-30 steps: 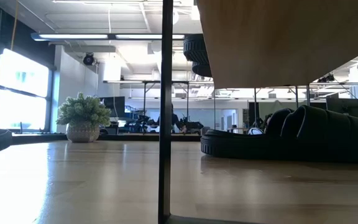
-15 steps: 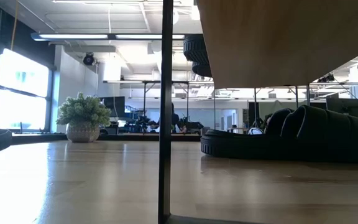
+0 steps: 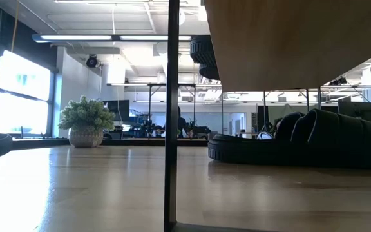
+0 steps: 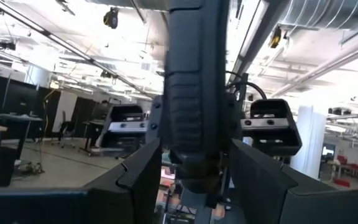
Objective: Pick and place slides into the shelf
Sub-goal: Put the right black slide under the shelf
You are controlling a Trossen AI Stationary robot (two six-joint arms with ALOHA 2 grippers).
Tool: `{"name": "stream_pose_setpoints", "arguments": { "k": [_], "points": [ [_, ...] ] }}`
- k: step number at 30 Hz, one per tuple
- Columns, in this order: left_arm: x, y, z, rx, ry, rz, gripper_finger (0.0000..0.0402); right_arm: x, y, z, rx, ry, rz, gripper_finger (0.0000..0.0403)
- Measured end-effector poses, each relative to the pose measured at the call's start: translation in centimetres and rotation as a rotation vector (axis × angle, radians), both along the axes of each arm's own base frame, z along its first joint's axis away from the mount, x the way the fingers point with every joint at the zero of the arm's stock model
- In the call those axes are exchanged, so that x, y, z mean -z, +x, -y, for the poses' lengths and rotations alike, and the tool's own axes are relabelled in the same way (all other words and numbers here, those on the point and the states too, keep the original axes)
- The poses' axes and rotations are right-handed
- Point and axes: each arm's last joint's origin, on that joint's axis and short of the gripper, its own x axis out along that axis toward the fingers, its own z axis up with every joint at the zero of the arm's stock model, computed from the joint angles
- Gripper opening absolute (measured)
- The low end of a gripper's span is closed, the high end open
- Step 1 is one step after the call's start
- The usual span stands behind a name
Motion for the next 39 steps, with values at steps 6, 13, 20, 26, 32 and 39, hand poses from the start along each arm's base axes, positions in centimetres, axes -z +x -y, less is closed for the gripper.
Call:
{"name": "stream_pose_setpoints", "arguments": {
  "k": [6, 13, 20, 26, 32, 39],
  "points": [
    [0.0, 0.0, 0.1, 0.02, 0.016, 0.01, 0.0173, 0.3, 0.4, 0.0, -0.002, 0.003, -0.013, 0.0046],
    [-0.1, 0.0, 0.0, -0.004, 0.048, 0.001, 0.0173, 0.7, 1.0, 0.0, -0.033, 0.021, -0.031, 0.0046],
    [0.0, 0.0, -0.2, -0.083, 0.034, -0.007, 0.0171, 0.7, 1.1, 0.1, -0.032, 0.021, -0.03, 0.0046],
    [0.0, -0.1, -0.2, -0.097, 0.027, -0.007, 0.0123, 0.8, 1.1, 0.1, -0.025, 0.017, -0.03, 0.0046],
    [-0.2, -0.1, -0.2, -0.104, 0.032, 0.019, 0.006, 0.7, 1.1, 0.1, -0.029, 0.016, -0.026, 0.0045],
    [-0.2, -0.2, -0.3, -0.131, 0.017, 0.025, 0.0066, 0.8, 1.1, 0.1, -0.031, 0.021, -0.031, 0.0045]
  ]
}}
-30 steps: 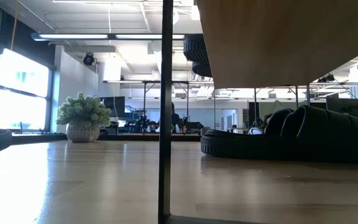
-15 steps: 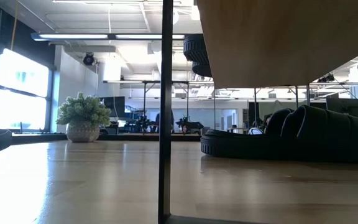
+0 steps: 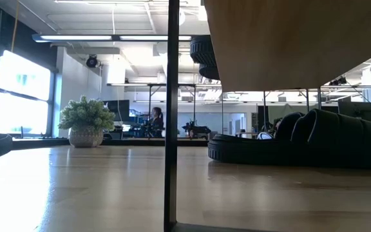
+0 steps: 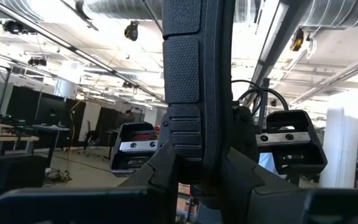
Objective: Pick and place slides into the shelf
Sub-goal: Put the right black slide under the shelf
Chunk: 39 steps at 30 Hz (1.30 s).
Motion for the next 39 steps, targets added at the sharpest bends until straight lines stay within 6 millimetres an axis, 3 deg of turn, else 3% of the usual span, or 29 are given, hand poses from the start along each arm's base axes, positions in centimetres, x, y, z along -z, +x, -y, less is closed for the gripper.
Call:
{"name": "stream_pose_setpoints", "arguments": {
  "k": [4, 10, 14, 18, 24, 32, 36, 39],
  "points": [
    [0.0, 0.0, 0.0, -0.001, -0.001, 0.002, 0.0056, 0.0, 0.0, 0.0, 0.001, -0.001, -0.001, 0.0053],
    [-0.3, -0.2, 0.0, -0.011, -0.001, 0.023, 0.0053, -0.3, -0.7, -0.1, 0.024, -0.023, -0.021, 0.0149],
    [-0.8, -0.6, 0.0, -0.013, -0.003, 0.037, 0.0053, -1.2, -3.0, -0.3, 0.044, -0.055, -0.053, 0.0184],
    [-2.3, -1.0, 0.0, -0.02, -0.015, -0.001, 0.0053, -1.8, -5.9, -0.6, 0.042, -0.061, -0.116, 0.0192],
    [-5.4, -1.6, 0.0, -0.024, -0.047, -0.335, 0.0051, -2.0, -10.4, -1.0, 0.048, -0.052, -0.211, 0.0193],
    [-9.7, -8.0, -1.2, -0.003, -0.309, -0.677, 0.0049, -1.5, -14.9, -1.3, 0.057, -0.04, -0.312, 0.0194],
    [-9.8, -11.4, -2.3, -0.051, -0.51, -0.81, 0.0049, -1.1, -16.3, -1.5, 0.062, -0.051, -0.345, 0.0194],
    [-9.2, -12.9, -3.0, -0.019, -0.626, -0.899, 0.0049, -0.8, -17.0, -1.5, 0.069, -0.051, -0.375, 0.0194]
  ]
}}
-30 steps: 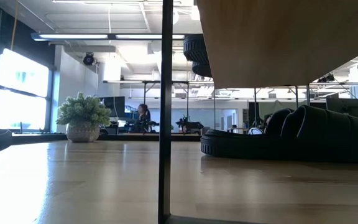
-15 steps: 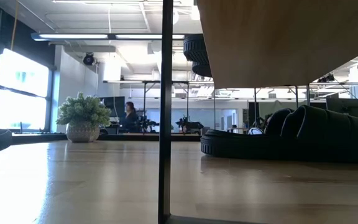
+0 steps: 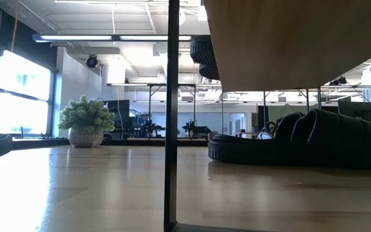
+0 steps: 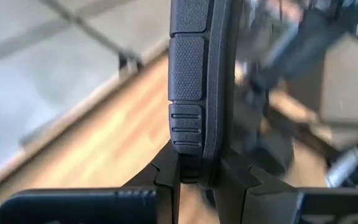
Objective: Pick and place slides into the shelf
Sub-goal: Put the right black slide under the shelf
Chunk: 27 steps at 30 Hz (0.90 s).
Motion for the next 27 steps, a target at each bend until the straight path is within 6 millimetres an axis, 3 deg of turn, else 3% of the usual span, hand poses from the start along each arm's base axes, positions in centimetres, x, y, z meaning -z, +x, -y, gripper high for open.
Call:
{"name": "stream_pose_setpoints", "arguments": {
  "k": [4, 8, 13, 19, 23, 27],
  "points": [
    [1.9, -1.1, -0.8, 0.033, -0.237, -0.157, 0.0049, 0.2, -0.3, 0.0, 0.021, -0.001, -0.024, 0.0194],
    [3.3, -0.3, -2.0, 0.07, -0.423, -0.16, 0.0049, 0.6, -0.1, 0.0, 0.016, 0.001, -0.063, 0.0194],
    [4.8, -0.3, -4.2, -0.017, -0.468, -0.205, 0.0049, 1.2, 0.0, 0.0, 0.011, 0.005, -0.121, 0.0194],
    [6.9, -1.6, -7.9, -0.273, -0.42, -0.293, 0.0049, 1.5, 0.0, 0.0, 0.011, 0.004, -0.155, 0.0194],
    [9.5, -2.1, -9.9, -0.345, -0.508, -0.364, 0.0049, 1.7, 0.0, 0.0, 0.01, 0.004, -0.174, 0.0194],
    [13.2, -2.0, -10.8, -0.294, -0.688, -0.437, 0.0049, 1.9, 0.0, 0.0, 0.01, 0.008, -0.191, 0.0194]
  ]
}}
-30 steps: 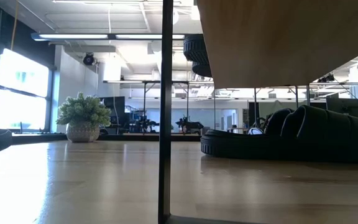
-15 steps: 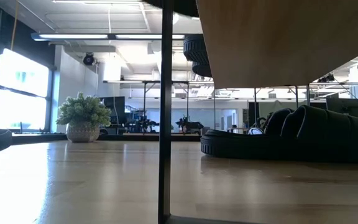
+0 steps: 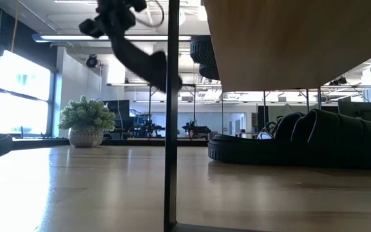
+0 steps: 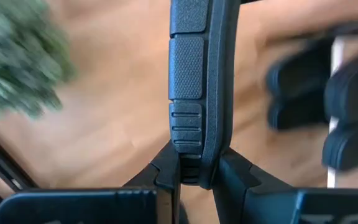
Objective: Pick and place slides into the shelf
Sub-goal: Put the right black slide under the shelf
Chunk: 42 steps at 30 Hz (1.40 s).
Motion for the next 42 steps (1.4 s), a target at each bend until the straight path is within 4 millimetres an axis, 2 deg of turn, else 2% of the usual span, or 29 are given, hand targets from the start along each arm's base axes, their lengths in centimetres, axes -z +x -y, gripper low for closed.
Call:
{"name": "stream_pose_setpoints", "arguments": {
  "k": [6, 14, 22, 29, 42],
  "points": [
    [3.9, 0.4, 0.5, 0.155, -0.223, 0.031, 0.0049, 0.1, 0.0, 0.0, 0.0, 0.004, -0.012, 0.0194],
    [6.7, 0.3, 1.0, 0.266, -0.368, 0.083, 0.0048, 0.2, 0.0, 0.1, 0.018, 0.076, -0.012, 0.0194],
    [9.3, 0.1, 2.2, 0.291, -0.508, 0.083, 0.0047, 0.6, 0.0, 0.1, 0.02, 0.161, -0.044, 0.0194],
    [10.2, 0.4, 5.2, 0.367, -0.615, 0.111, 0.0047, 1.1, 0.0, 0.0, 0.018, 0.206, -0.091, 0.0194],
    [10.8, 0.6, 12.5, 0.498, -0.792, 0.031, 0.0047, 1.7, -0.1, -0.2, -0.068, 0.254, -0.154, 0.0194]
  ]
}}
